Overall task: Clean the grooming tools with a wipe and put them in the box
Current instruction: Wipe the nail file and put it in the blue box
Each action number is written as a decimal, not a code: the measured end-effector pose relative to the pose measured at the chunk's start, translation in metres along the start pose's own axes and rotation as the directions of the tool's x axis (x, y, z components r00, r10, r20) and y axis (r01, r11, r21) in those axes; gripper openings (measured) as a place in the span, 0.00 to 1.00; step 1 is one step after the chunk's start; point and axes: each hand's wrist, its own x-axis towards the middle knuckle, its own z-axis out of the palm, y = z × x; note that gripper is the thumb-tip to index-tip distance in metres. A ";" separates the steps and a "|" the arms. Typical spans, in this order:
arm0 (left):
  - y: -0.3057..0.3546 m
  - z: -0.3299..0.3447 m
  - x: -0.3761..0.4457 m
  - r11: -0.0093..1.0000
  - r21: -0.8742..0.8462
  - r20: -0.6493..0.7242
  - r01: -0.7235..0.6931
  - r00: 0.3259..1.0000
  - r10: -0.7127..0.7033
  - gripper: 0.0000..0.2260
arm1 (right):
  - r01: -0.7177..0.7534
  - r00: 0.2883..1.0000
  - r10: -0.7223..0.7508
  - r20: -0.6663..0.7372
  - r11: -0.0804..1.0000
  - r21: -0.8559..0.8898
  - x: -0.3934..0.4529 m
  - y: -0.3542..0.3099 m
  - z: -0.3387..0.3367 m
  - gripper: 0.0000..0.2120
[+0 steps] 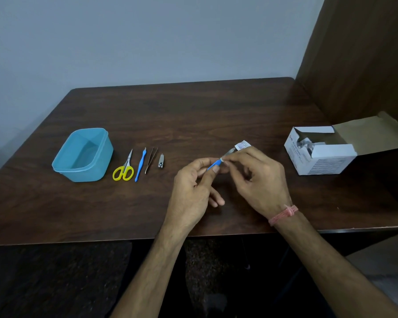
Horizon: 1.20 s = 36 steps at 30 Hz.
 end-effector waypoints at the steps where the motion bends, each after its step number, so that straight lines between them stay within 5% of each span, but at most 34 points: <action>1: 0.000 0.000 0.000 1.000 -0.005 0.009 -0.004 1.000 0.004 0.09 | -0.019 1.000 0.019 -0.011 1.000 -0.004 0.000 0.000 0.000 0.05; 8: -0.001 -0.006 0.001 0.997 -0.070 0.102 -0.030 0.994 0.037 0.15 | -0.003 1.000 0.003 -0.008 1.000 0.016 0.001 -0.001 -0.002 0.05; 36: -0.004 -0.007 0.000 0.998 0.036 0.129 -0.056 0.990 0.051 0.13 | 0.186 0.976 -0.191 0.101 0.981 0.060 -0.003 -0.003 -0.004 0.16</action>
